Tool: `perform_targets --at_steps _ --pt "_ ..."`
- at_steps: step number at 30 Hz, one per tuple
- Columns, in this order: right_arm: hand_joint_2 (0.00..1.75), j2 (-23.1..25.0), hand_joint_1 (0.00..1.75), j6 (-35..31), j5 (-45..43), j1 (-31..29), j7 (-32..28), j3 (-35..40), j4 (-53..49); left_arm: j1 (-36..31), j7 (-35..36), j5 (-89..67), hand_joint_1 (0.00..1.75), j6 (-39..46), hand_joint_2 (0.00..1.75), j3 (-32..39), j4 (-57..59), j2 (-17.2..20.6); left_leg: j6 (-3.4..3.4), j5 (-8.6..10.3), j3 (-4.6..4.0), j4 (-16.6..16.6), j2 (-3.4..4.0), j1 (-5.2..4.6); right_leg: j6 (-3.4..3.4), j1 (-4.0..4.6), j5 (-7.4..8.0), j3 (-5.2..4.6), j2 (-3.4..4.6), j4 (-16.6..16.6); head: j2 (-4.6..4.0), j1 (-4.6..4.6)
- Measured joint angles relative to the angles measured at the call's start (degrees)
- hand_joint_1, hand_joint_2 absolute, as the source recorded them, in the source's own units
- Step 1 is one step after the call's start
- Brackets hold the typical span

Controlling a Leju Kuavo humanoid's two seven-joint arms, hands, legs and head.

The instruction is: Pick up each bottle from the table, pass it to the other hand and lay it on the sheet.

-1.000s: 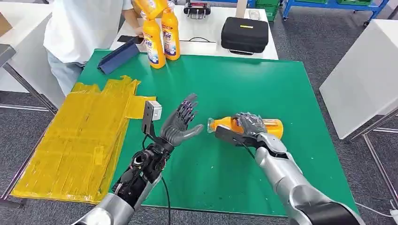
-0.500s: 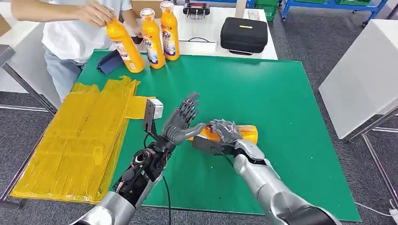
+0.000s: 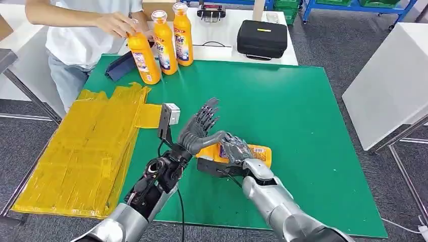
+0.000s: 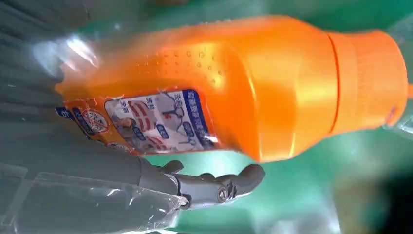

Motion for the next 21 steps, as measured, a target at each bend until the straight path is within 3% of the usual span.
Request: perform_targets --at_steps 16,17,18,19,21 --pt "1.75 -4.18 0.02 1.03 0.31 -0.60 0.33 4.11 -1.31 1.45 0.24 1.40 0.00 0.98 1.75 0.13 -0.72 0.85 0.02 0.02 0.01 0.00 -0.11 -0.02 0.00 -0.01 0.00 0.14 -0.04 0.00 0.00 0.04" --pt "1.75 -4.55 0.99 1.29 0.28 -0.71 0.33 4.28 -1.40 1.59 0.24 1.40 0.00 0.98 1.75 0.15 -0.92 0.98 0.02 0.02 0.01 0.00 -0.11 -0.02 0.00 -0.01 0.00 0.20 -0.04 0.00 0.00 0.02" --pt "1.75 -4.94 1.45 1.42 0.28 -0.76 0.33 4.46 -1.44 1.66 0.24 1.47 0.00 0.98 1.75 0.20 -1.00 1.07 0.02 0.02 0.01 0.00 -0.11 -0.02 0.00 -0.01 0.01 0.15 -0.04 0.00 0.00 0.02" --pt "1.75 -5.20 1.75 1.89 0.26 -0.91 0.33 4.72 -1.49 1.69 0.28 1.53 0.00 0.98 1.75 0.22 -1.05 1.09 0.02 0.02 0.02 0.00 -0.11 -0.02 0.00 -0.01 0.01 0.15 -0.04 -0.01 0.00 0.04" --pt "1.75 -5.64 1.75 3.79 -0.13 -1.38 0.55 5.29 -1.51 1.77 0.61 1.82 0.00 1.01 1.75 0.24 -1.36 1.14 0.02 0.02 0.04 0.01 -0.11 -0.03 0.00 -0.01 0.01 0.15 -0.04 -0.01 0.00 0.04"
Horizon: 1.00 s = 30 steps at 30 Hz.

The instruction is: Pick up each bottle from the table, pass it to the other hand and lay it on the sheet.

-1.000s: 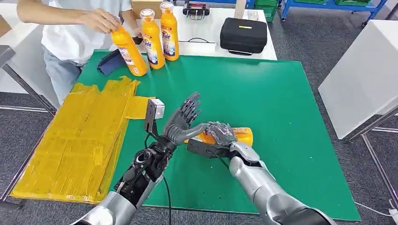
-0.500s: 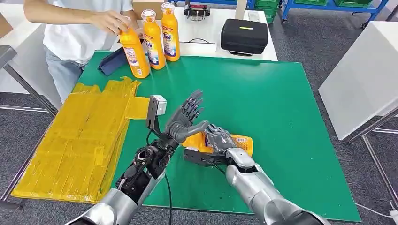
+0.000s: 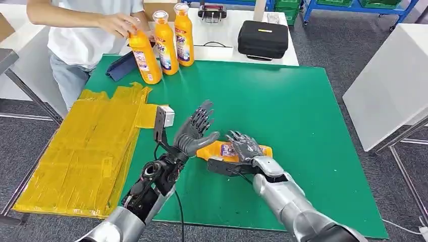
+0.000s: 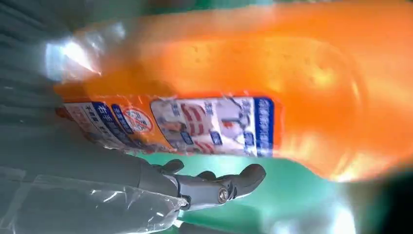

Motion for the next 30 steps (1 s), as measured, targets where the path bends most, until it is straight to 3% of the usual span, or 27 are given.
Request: perform_targets --at_steps 7,22,30 --pt "1.75 -1.33 1.75 3.06 -1.16 -1.12 0.41 2.14 -0.02 0.26 0.50 0.42 0.00 0.90 1.75 0.35 -1.18 0.26 0.00 0.00 0.04 0.00 -0.11 0.00 -0.01 0.00 -0.01 0.03 -0.04 0.00 0.00 -0.02" --pt "1.75 -3.28 1.75 3.19 -2.14 -1.26 0.37 3.89 0.00 1.06 0.68 0.92 0.00 1.18 1.75 0.50 -2.49 1.05 0.06 0.05 0.02 0.00 -0.53 -0.02 0.03 -0.08 -0.06 0.13 -0.33 -0.06 0.00 -0.02" --pt "1.75 -3.45 1.75 -1.45 -4.61 -0.70 -1.27 4.15 -0.33 1.07 0.28 0.72 0.00 2.56 1.75 0.85 -2.49 1.31 0.07 0.05 0.01 0.00 -0.54 -0.03 0.04 -0.08 -0.06 0.13 -0.33 -0.06 0.00 0.00"
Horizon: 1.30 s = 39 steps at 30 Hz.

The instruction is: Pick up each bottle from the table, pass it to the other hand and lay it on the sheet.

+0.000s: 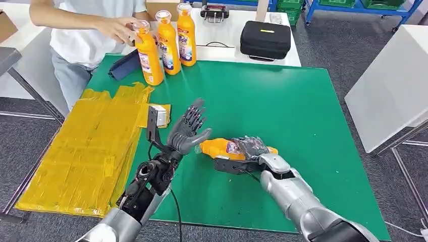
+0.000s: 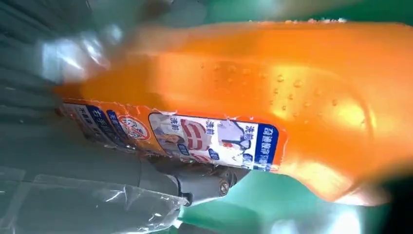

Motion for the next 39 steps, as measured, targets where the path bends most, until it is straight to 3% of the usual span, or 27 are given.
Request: perform_targets --at_steps 3,7,12,18,30,39 --pt "1.75 0.02 1.75 -8.18 -3.21 1.64 -2.51 -0.59 -1.42 0.18 -0.48 -0.59 0.00 1.53 1.75 0.70 0.00 0.02 0.08 0.12 -0.20 0.00 0.01 0.00 0.00 0.01 0.09 0.38 0.01 0.01 0.00 -0.02" --pt "1.75 -0.20 1.75 -14.60 -6.84 5.96 -3.95 -3.04 -7.70 0.47 -1.03 -0.74 0.00 3.96 1.75 2.14 0.00 0.04 0.08 0.17 -0.41 0.01 0.09 0.00 0.10 0.02 0.18 0.19 0.04 0.02 0.00 -0.02" --pt "1.75 -0.26 1.75 -15.20 -4.76 12.79 -2.84 -5.62 -19.66 0.39 -2.47 -1.97 0.00 10.47 1.75 4.42 0.00 0.13 0.08 0.17 -0.67 0.01 0.11 0.02 0.09 0.06 0.16 -0.09 0.02 0.03 0.00 -0.04" --pt "1.75 -0.72 1.75 -15.58 -2.49 17.78 -2.03 -8.99 -28.86 -0.53 -3.50 -2.91 0.00 12.57 1.75 6.86 0.63 0.46 0.07 0.16 -0.89 0.01 0.11 0.05 0.07 0.08 0.15 -0.31 0.03 0.03 0.00 0.00" --pt "1.75 -0.79 1.75 -17.48 0.59 22.38 -2.18 -11.91 -38.14 -2.93 -4.85 -2.97 0.00 13.51 1.75 9.57 3.94 1.01 0.07 0.16 -0.96 0.01 0.10 0.04 0.08 0.07 0.16 -0.36 0.03 0.03 0.00 -0.02" --pt "1.75 0.22 1.75 -27.75 -1.20 24.50 -3.34 -15.01 -43.08 -3.13 -5.03 -3.13 0.00 10.95 1.75 9.62 5.05 0.92 0.07 0.16 -0.98 0.01 0.13 0.04 0.07 0.07 0.15 -0.42 0.04 0.03 0.00 -0.02"
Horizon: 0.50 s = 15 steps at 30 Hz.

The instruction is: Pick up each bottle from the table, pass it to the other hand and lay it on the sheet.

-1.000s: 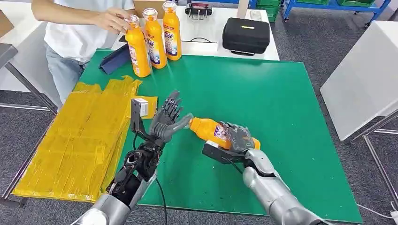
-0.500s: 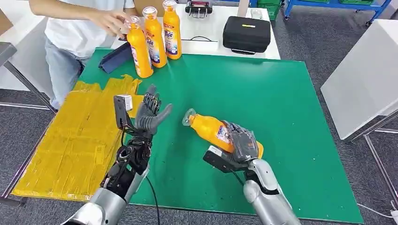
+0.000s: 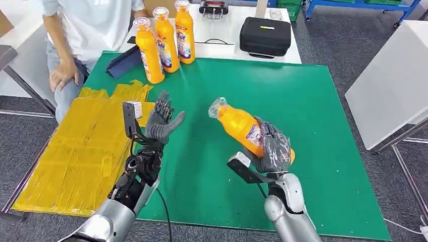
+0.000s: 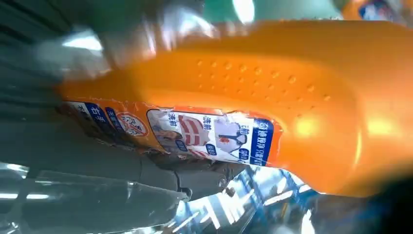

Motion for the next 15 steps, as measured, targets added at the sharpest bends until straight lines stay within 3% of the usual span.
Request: perform_targets --at_steps 15 --pt "1.75 1.25 1.75 -3.26 -1.38 0.27 -0.76 -3.22 -0.68 -0.66 -0.07 0.00 0.00 -0.99 1.75 -0.13 1.09 -0.20 0.00 0.00 -0.01 0.00 -0.01 0.00 0.01 0.00 0.01 0.00 -0.01 0.00 0.00 0.00"
